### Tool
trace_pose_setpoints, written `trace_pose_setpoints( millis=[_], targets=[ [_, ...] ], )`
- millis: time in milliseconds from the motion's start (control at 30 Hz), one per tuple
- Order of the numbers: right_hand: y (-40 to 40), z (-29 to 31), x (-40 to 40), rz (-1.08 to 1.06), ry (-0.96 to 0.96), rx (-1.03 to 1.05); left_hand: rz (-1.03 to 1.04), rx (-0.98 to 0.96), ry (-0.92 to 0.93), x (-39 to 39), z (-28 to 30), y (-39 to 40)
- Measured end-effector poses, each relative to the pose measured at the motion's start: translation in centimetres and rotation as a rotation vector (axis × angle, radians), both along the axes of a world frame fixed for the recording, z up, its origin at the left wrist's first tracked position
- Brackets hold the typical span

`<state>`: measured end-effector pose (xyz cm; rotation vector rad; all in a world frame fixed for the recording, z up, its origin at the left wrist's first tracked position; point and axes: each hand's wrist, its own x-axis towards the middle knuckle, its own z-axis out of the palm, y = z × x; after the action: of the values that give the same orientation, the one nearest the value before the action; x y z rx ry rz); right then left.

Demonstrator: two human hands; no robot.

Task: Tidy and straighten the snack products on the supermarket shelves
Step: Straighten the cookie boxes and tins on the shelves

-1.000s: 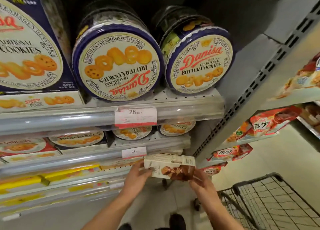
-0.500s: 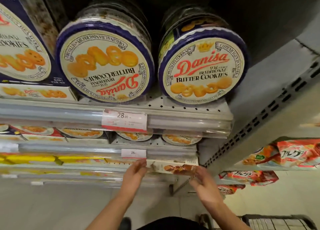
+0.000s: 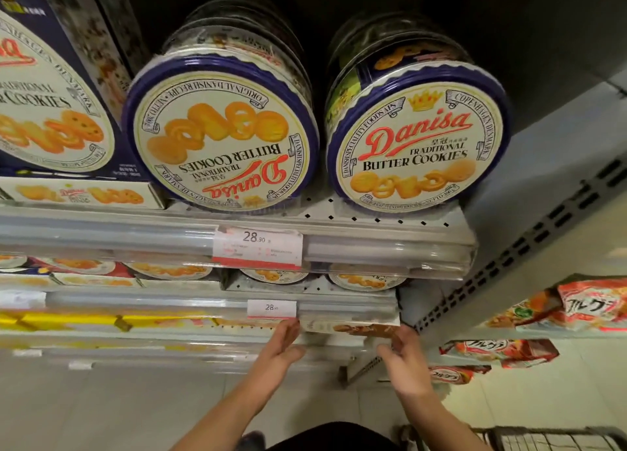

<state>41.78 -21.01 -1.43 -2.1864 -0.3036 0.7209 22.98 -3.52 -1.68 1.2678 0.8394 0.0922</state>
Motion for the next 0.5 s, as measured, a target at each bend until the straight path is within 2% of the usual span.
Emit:
trace_pose_setpoints(
  millis=[500],
  targets=[
    [3.2,0.5,1.2,-0.029,0.045,0.033,-0.035,0.021,-0.015,0.2,0.0,1.1]
  ],
)
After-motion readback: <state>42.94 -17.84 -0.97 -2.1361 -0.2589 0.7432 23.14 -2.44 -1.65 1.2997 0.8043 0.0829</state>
